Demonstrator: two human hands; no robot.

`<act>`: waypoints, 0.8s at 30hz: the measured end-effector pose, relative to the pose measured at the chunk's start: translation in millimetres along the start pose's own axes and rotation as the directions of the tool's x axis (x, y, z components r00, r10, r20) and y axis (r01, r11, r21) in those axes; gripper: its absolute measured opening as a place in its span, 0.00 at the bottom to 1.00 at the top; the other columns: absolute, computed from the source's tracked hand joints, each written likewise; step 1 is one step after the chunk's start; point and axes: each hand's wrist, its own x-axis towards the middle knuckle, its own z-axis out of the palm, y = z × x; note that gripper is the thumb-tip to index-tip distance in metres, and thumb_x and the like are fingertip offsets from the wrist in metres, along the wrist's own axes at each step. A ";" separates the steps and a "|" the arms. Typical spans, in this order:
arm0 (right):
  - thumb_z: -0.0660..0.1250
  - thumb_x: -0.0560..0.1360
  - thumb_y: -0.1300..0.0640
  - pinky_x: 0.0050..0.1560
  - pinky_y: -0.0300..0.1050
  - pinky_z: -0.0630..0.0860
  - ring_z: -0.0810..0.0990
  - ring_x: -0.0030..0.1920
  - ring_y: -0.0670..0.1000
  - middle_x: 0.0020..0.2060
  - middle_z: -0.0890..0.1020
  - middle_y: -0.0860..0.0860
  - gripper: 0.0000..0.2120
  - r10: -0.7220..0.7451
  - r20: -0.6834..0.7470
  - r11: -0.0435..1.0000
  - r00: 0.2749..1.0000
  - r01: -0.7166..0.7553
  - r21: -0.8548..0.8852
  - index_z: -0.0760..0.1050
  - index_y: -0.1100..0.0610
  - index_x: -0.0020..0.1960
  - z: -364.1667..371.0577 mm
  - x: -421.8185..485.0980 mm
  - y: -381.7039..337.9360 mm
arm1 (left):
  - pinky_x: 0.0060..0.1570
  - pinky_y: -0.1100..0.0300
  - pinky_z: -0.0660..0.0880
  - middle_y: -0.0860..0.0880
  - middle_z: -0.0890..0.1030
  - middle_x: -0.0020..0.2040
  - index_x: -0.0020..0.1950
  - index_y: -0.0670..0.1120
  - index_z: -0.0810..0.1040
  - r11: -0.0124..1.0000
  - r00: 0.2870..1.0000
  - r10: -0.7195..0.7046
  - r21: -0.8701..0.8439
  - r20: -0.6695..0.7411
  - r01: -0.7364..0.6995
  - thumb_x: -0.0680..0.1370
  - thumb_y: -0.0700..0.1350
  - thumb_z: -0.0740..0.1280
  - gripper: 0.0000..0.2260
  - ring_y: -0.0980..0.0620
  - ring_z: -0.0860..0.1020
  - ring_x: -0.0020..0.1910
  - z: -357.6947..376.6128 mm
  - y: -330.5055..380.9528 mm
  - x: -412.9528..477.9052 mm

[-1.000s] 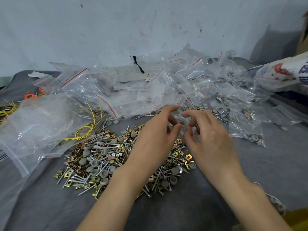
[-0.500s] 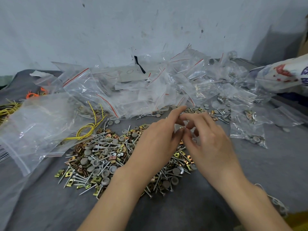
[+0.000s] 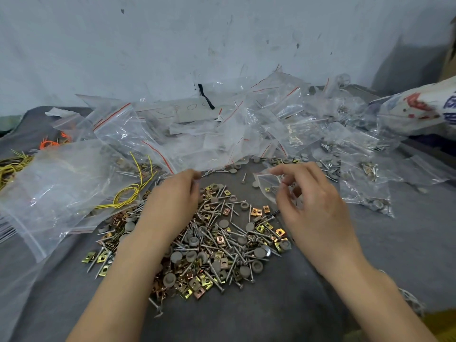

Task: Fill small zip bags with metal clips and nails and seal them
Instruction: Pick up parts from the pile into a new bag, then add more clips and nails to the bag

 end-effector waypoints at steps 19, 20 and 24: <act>0.62 0.77 0.56 0.49 0.57 0.77 0.77 0.40 0.47 0.46 0.74 0.42 0.11 -0.035 -0.016 0.999 0.999 0.034 -0.023 0.79 0.50 0.57 2.1 1.8 1.0 | 0.63 0.45 0.69 0.46 0.71 0.62 0.63 0.49 0.74 0.979 0.953 -0.095 0.201 0.287 0.037 0.84 0.46 0.54 0.12 0.43 0.70 0.64 6.9 -16.0 13.9; 0.62 0.77 0.56 0.49 0.57 0.77 0.76 0.40 0.47 0.46 0.74 0.42 0.11 -0.036 -0.017 0.999 0.999 0.035 -0.025 0.79 0.50 0.57 2.3 1.8 1.0 | 0.62 0.46 0.70 0.46 0.72 0.61 0.62 0.48 0.76 0.985 0.960 -0.073 0.168 0.269 0.028 0.84 0.45 0.56 0.12 0.44 0.71 0.62 7.4 -18.0 14.5; 0.62 0.77 0.56 0.48 0.55 0.77 0.75 0.40 0.45 0.46 0.73 0.41 0.11 -0.038 -0.024 0.999 0.999 0.037 -0.034 0.79 0.50 0.57 2.8 2.1 0.8 | 0.54 0.51 0.74 0.48 0.79 0.54 0.57 0.49 0.79 1.000 0.982 -0.008 -0.026 0.190 0.013 0.82 0.44 0.62 0.08 0.48 0.77 0.52 7.1 -25.9 11.6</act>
